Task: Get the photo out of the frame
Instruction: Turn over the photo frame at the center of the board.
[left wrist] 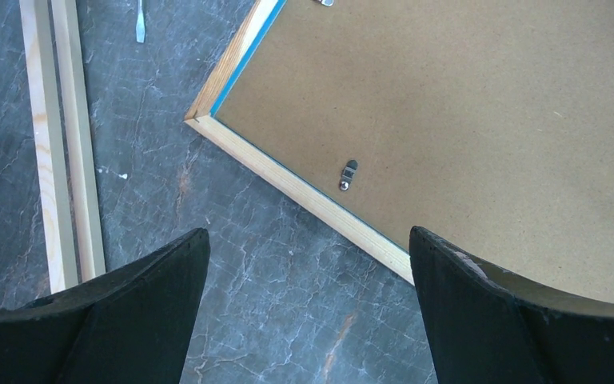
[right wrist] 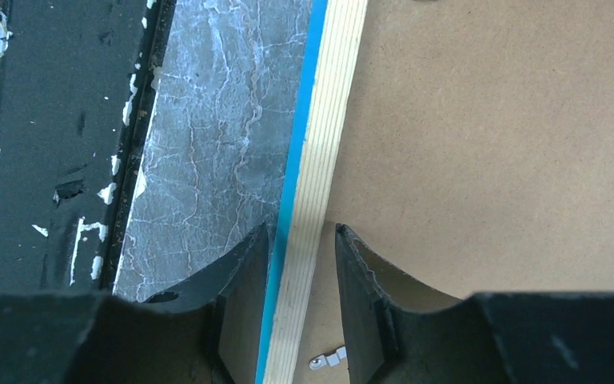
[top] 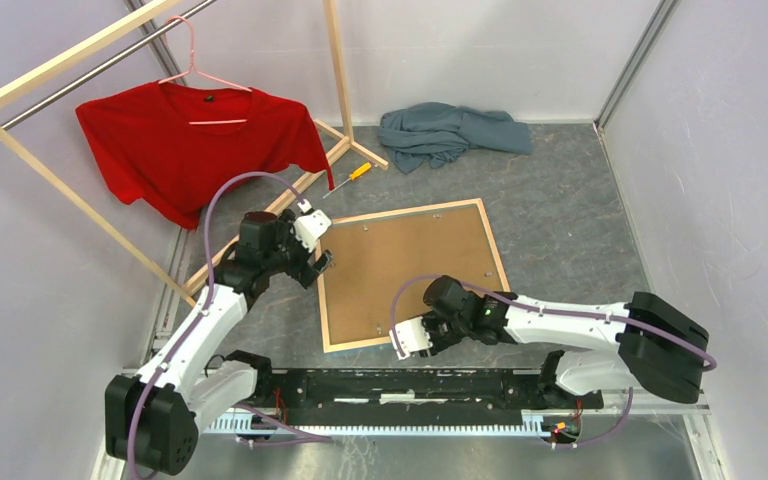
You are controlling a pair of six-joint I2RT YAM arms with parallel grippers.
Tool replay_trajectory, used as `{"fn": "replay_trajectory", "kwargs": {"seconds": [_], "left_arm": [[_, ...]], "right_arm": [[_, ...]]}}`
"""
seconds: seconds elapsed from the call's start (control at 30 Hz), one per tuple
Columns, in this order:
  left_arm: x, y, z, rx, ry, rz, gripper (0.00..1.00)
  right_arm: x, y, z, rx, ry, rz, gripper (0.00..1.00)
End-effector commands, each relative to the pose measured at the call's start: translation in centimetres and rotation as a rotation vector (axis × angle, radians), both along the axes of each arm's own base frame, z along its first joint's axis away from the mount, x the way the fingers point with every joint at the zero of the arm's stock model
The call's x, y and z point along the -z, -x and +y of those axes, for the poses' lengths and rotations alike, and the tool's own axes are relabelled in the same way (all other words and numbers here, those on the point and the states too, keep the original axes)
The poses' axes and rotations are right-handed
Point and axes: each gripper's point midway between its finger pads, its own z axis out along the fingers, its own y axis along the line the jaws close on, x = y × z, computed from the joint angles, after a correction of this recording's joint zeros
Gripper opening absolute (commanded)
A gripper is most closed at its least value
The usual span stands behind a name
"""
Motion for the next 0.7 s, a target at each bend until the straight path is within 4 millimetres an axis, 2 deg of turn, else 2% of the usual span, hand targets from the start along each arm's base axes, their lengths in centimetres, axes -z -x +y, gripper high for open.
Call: {"fn": "replay_trajectory", "kwargs": {"seconds": [0.0,0.2,0.27,0.47,0.67], "left_arm": [[-1.2,0.0,-0.9,0.025,0.059,-0.03,1.0],[-1.8,0.4,-1.2,0.052,0.07,-0.053,1.0],[-1.9,0.5,-1.2,0.057,0.073,-0.057,1.0],[-2.3,0.8,-1.5,0.087,0.074,-0.073,1.0],[-4.1,1.9,-2.6,0.202,0.082,-0.1,1.0]], "right_arm": [[-1.1,-0.3,1.4,-0.006,-0.031,0.002,0.42],[-0.7,-0.2,1.3,-0.008,-0.01,0.014,0.44],[-0.8,-0.2,1.4,-0.006,-0.011,0.014,0.41],[-2.0,-0.6,2.1,0.022,-0.03,0.02,0.02],[-4.7,-1.8,2.5,0.081,-0.077,0.062,0.0]]}}
